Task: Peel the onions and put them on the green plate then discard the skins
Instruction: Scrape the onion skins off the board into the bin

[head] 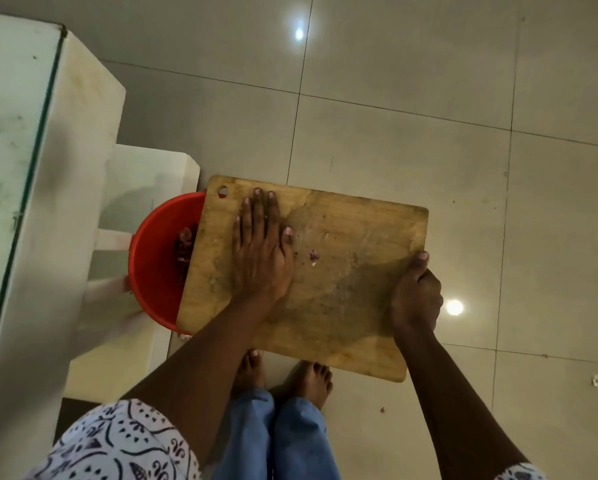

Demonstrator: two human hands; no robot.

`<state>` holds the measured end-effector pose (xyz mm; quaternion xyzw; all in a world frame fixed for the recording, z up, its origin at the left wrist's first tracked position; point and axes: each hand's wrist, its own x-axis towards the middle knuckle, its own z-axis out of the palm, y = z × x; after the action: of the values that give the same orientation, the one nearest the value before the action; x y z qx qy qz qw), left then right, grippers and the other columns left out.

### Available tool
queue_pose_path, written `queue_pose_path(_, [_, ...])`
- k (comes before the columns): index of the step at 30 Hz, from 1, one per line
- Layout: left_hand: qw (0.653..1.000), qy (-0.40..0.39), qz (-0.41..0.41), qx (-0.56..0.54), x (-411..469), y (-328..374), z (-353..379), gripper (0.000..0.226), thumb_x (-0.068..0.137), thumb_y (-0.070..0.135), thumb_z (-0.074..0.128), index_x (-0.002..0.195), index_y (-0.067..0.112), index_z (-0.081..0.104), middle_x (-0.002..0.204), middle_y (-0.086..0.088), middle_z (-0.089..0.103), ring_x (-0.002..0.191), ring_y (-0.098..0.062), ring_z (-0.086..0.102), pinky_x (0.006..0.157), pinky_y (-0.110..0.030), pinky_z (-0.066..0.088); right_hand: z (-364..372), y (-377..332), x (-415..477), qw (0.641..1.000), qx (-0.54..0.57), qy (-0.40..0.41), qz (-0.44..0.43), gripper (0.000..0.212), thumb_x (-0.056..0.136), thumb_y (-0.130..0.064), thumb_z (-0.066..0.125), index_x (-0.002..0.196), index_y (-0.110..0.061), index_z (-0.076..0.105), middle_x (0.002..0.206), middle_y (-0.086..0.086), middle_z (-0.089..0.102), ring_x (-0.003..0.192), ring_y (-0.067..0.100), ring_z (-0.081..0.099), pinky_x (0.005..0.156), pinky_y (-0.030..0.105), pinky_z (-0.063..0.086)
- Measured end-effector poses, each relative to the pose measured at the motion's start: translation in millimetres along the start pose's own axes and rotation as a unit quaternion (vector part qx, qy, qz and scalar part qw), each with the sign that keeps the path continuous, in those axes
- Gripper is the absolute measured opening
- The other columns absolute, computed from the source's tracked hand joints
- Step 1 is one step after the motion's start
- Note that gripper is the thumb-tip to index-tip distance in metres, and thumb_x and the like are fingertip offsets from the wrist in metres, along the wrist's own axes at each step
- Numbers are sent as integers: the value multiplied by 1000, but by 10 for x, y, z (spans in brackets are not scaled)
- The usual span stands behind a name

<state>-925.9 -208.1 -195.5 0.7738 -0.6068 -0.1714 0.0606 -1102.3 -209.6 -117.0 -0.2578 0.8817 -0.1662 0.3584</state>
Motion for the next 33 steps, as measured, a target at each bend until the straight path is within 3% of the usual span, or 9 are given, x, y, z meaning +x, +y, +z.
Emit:
queue_pose_path(5, [996, 0, -90, -12, -51, -445, -31, 68, 96, 50, 8, 151, 13, -3, 159, -10, -2, 146, -26, -3, 117, -39, -5, -11, -28, -17, 1000, -7, 5, -2, 61, 103, -48, 18, 131, -7, 53, 129, 18, 58, 118, 39, 53, 96, 49, 41])
queue_pose_path(10, [978, -22, -195, -67, -81, -925, -104, 65, 100, 48, 15, 151, 8, 7, 156, -18, 18, 144, -34, 15, 118, -45, 4, -24, -116, 28, 1000, -19, 14, -19, 61, 103, -48, 19, 129, -8, 55, 126, 16, 60, 116, 38, 55, 96, 48, 42])
queue_pose_path(12, [971, 2, -225, -78, -94, -925, -140, 64, 101, 45, 20, 151, 5, 12, 154, -20, 22, 143, -36, 18, 118, -48, 7, -36, -132, 54, 999, -23, 17, -22, 61, 103, -48, 19, 128, -8, 56, 125, 16, 61, 115, 38, 56, 96, 48, 42])
queue_pose_path(14, [983, 54, -161, -66, -129, -771, -216, 65, 101, 47, 19, 150, 4, 17, 153, -21, 25, 142, -36, 20, 118, -48, 10, -51, -140, 60, 999, -26, 17, -23, 61, 103, -48, 19, 128, -7, 56, 125, 17, 61, 115, 38, 56, 96, 48, 42])
queue_pose_path(17, [997, 47, 31, -60, -242, -339, -294, 67, 99, 52, 14, 150, 8, 12, 156, -15, 18, 145, -28, 12, 119, -39, 1, -61, -147, 40, 999, -26, 14, -22, 61, 103, -48, 19, 128, -5, 55, 125, 17, 60, 115, 38, 55, 96, 49, 42])
queue_pose_path(20, [979, -11, 189, -82, -408, 156, -266, 66, 99, 52, 11, 150, 11, 3, 157, -12, 9, 146, -24, 3, 118, -38, -1, -58, -148, 23, 999, -25, 12, -17, 62, 103, -49, 18, 129, -5, 54, 126, 18, 59, 115, 39, 55, 96, 49, 42])
queue_pose_path(23, [949, -37, 306, -71, -620, 499, -123, 65, 99, 52, 11, 149, 10, 12, 157, -10, 14, 146, -21, 7, 118, -40, 4, -61, -140, 18, 999, -29, 13, -17, 63, 102, -50, 17, 127, -6, 55, 125, 19, 59, 113, 39, 55, 94, 49, 43])
queue_pose_path(27, [948, -54, 310, -44, -676, 469, 29, 65, 99, 54, 12, 149, 13, 21, 156, -5, 21, 145, -20, 15, 116, -44, 15, -57, -128, 8, 999, -28, 11, -13, 63, 102, -51, 17, 126, -5, 55, 123, 18, 60, 112, 38, 56, 92, 48, 43])
queue_pose_path(33, [993, -56, 105, -4, -514, -232, -9, 72, 96, 59, 3, 151, 13, 4, 158, -9, 8, 146, -21, 2, 117, -37, -1, -54, -109, -1, 1000, -21, 11, -14, 63, 103, -49, 18, 128, -5, 54, 125, 18, 60, 115, 38, 55, 95, 48, 43])
